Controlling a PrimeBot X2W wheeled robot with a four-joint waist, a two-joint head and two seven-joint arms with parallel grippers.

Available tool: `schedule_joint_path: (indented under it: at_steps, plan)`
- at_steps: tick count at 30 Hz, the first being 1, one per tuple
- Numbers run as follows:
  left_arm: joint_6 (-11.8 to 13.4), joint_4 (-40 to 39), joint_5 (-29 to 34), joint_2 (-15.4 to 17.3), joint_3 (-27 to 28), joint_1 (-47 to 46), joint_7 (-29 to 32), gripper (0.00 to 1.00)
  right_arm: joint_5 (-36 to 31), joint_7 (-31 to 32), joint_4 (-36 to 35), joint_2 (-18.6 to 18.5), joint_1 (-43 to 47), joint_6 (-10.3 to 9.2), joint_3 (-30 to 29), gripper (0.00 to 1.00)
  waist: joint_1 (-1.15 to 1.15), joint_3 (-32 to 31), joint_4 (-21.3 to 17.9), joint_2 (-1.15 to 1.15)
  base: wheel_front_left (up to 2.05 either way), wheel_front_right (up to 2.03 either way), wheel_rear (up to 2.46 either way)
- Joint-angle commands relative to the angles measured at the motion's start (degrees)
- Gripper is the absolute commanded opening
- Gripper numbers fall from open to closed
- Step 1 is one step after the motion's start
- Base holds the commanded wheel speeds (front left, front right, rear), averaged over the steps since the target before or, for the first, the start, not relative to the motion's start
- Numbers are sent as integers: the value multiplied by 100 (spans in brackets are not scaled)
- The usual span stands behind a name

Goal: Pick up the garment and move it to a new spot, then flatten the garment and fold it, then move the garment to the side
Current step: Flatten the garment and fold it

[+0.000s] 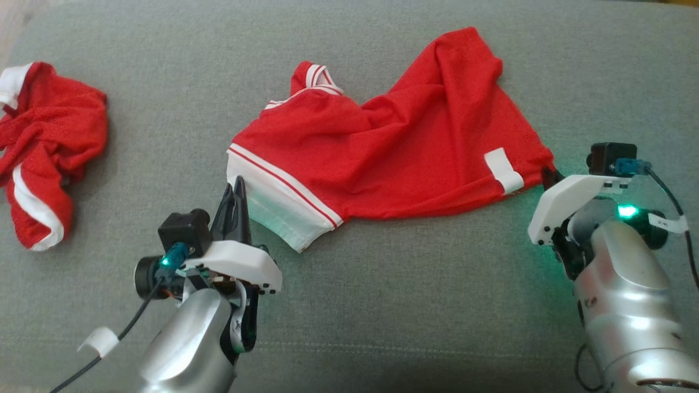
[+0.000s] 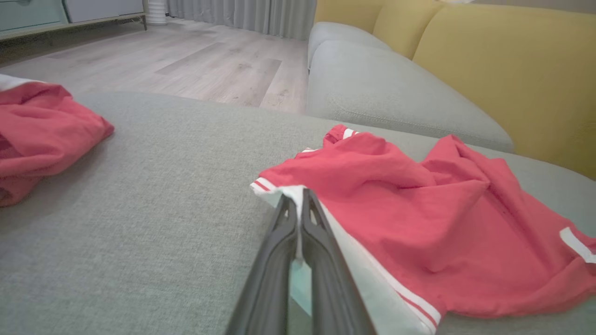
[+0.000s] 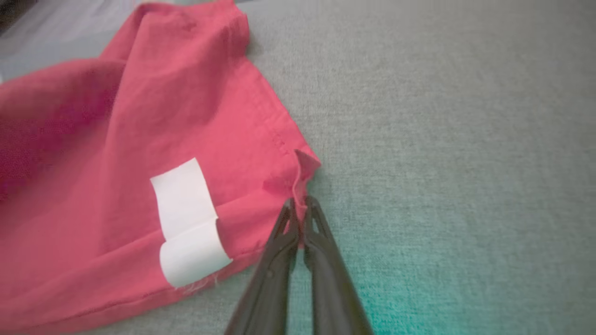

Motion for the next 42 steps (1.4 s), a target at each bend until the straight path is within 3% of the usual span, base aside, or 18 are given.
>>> schedule_joint_path:
  at_steps: [1,8,13,19,25,33,38,42]
  plan:
    - [11,-240,-9,152,196,-101,-80,0,146,-209,-100,8,-283,39,253,0,0,-68,-59,0,0,0,0]
    - [-209,-688,-427,130,521,-210,-168,0,1098,-548,-148,9,-423,39,823,0,0,-372,-228,0,0,0,0]
    - [-413,-1497,-952,170,955,-325,-126,0,1981,-558,-851,-8,-258,39,1292,0,0,-781,-395,0,0,0,0]
    - [-402,-2830,-1449,375,1406,-374,195,0,3029,-70,-2661,-457,323,39,1643,0,0,-1256,-589,0,0,0,0]
    - [-185,-4209,-1595,695,1675,-582,650,0,3507,820,-5062,-819,1207,39,1360,0,0,-1563,-751,0,0,0,0]
    - [172,-5580,-1340,1243,1720,-1211,1442,0,3391,2285,-8361,-426,2253,39,485,0,0,-1766,-949,0,0,0,0]
    - [253,-5614,-1263,1429,1642,-1656,1850,0,3280,2883,-9257,-252,2331,39,278,0,0,-1714,-1025,0,0,0,0]
    - [206,-5186,-1288,1434,1491,-1867,2030,0,3223,3127,-9215,-162,2279,39,298,0,0,-1505,-1034,0,0,0,0]
